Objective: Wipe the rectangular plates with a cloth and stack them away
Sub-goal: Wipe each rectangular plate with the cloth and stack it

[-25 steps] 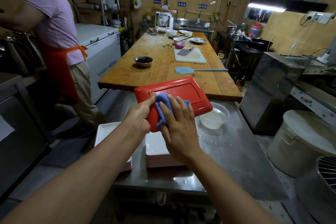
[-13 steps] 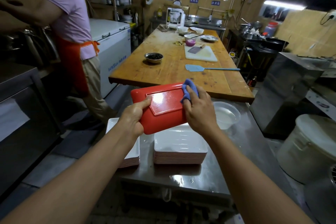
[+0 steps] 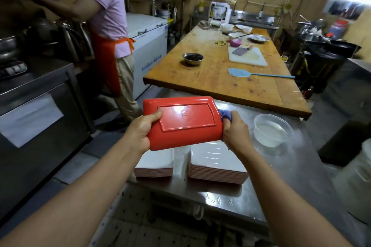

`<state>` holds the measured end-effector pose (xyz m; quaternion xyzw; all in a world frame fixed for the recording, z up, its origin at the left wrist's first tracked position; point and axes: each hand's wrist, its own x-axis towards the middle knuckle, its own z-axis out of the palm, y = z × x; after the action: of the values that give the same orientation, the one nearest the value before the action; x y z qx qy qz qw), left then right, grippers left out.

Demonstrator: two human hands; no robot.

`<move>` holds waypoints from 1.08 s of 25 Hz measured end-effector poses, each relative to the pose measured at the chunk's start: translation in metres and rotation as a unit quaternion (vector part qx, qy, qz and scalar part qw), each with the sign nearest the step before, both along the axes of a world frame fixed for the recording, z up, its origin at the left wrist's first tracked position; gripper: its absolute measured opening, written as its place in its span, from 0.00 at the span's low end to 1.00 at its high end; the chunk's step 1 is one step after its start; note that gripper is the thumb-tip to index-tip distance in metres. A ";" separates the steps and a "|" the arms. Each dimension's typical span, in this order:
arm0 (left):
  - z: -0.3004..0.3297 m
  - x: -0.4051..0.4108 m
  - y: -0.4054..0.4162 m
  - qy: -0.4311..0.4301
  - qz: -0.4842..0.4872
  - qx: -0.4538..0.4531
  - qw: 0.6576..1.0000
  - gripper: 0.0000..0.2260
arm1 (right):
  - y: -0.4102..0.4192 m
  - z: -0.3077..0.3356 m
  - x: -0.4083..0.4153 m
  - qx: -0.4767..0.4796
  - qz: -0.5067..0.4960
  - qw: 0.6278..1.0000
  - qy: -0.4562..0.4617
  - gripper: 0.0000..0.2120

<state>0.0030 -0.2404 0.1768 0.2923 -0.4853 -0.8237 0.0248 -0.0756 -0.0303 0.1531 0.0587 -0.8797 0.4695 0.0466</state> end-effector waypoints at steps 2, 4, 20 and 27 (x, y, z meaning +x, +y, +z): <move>0.000 0.004 -0.011 0.025 0.023 -0.026 0.999 0.06 | -0.005 -0.006 0.002 -0.001 -0.006 1.000 -0.026 0.05; 0.000 0.005 -0.024 0.078 0.058 -0.112 0.989 0.05 | -0.013 -0.010 0.004 -0.020 0.009 0.999 -0.041 0.06; -0.092 0.029 -0.015 0.133 -0.188 -0.873 0.429 0.14 | -0.026 -0.033 0.023 -0.072 0.063 0.986 -0.133 0.03; -0.125 0.030 -0.012 0.105 -0.230 -0.860 0.444 0.14 | -0.021 -0.044 0.021 -0.056 0.046 0.990 -0.124 0.04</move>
<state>0.0333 -0.2528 0.0513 -0.0897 -0.9881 0.0154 0.1238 -0.0546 -0.0509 0.1095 0.0380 -0.8474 0.5233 -0.0817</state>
